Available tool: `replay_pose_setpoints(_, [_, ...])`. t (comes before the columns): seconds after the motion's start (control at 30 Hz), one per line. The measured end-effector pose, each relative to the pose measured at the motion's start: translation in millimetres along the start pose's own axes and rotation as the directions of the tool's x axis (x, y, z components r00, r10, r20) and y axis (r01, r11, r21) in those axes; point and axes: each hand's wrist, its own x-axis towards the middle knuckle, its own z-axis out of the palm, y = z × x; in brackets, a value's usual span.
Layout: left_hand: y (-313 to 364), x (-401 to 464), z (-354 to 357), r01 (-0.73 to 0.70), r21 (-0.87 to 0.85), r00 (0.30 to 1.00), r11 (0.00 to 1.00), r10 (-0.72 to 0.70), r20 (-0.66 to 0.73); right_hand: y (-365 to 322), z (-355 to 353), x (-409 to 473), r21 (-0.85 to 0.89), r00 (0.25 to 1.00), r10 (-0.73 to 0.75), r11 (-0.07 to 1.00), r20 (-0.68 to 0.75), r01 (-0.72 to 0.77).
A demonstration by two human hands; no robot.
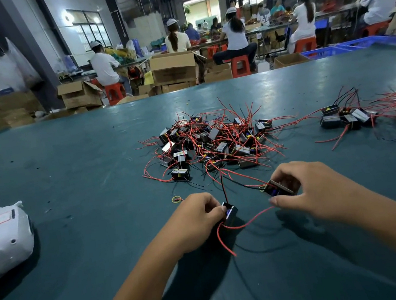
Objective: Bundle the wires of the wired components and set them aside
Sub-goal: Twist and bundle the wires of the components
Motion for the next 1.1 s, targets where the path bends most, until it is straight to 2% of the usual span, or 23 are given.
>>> replay_pose_setpoints(0.13, [6.4, -1.1, 1.4, 0.084, -0.300, 0.996, 0.950, -0.072, 0.050, -2.6, 12.2, -1.6, 0.133, 0.996, 0.081, 0.988, -0.043, -0.075])
replay_pose_setpoints(0.23, [12.4, -2.2, 6.1, 0.092, -0.571, 0.993, 0.815, -0.034, 0.112, -9.4, 21.6, -2.2, 0.303, 0.987, 0.160, 0.942, -0.020, -0.146])
replay_pose_setpoints(0.3, [15.1, -2.5, 10.5, 0.082, -0.666, 0.993, 0.742, -0.007, 0.114, -13.4, 25.5, -3.3, 0.371, 0.982, 0.188, 0.911, 0.021, -0.182])
replay_pose_setpoints(0.37, [18.3, -3.5, 13.5, 0.079, -0.706, 0.992, 0.704, 0.018, 0.129, -17.3, 28.6, -4.7, 0.436, 0.980, 0.181, 0.878, 0.079, -0.198])
replay_pose_setpoints(0.5, [22.2, -4.4, 18.9, 0.089, -0.789, 0.993, 0.608, 0.010, 0.120, -19.8, 31.5, -4.7, 0.643, 0.973, 0.203, 0.732, 0.111, -0.226])
replay_pose_setpoints(0.63, [22.6, -1.9, 24.4, 0.068, -0.821, 0.998, 0.567, -0.036, 0.058, -21.1, 38.8, -3.6, 0.646, 0.985, 0.155, 0.745, 0.077, -0.168])
replay_pose_setpoints(0.77, [21.0, -1.0, 23.1, 0.057, -0.817, 0.998, 0.574, -0.045, 0.038, -23.3, 44.0, -4.5, 0.761, 0.988, 0.142, 0.634, 0.064, -0.140])
replay_pose_setpoints(0.9, [18.6, 0.8, 23.2, 0.029, -0.815, 0.996, 0.578, -0.088, -0.027, -21.7, 38.1, -7.1, 0.733, 0.997, 0.073, 0.676, 0.040, -0.079])
replay_pose_setpoints(1.03, [19.8, 0.5, 25.7, 0.006, -0.832, 0.994, 0.555, -0.091, -0.054, -23.4, 39.3, -8.6, 0.516, 0.995, 0.081, 0.850, 0.061, -0.101])
replay_pose_setpoints(1.1, [20.6, -1.2, 25.8, -0.019, -0.843, 0.997, 0.537, -0.056, -0.058, -24.1, 39.1, -9.9, 0.540, 0.995, 0.071, 0.836, 0.066, -0.095])
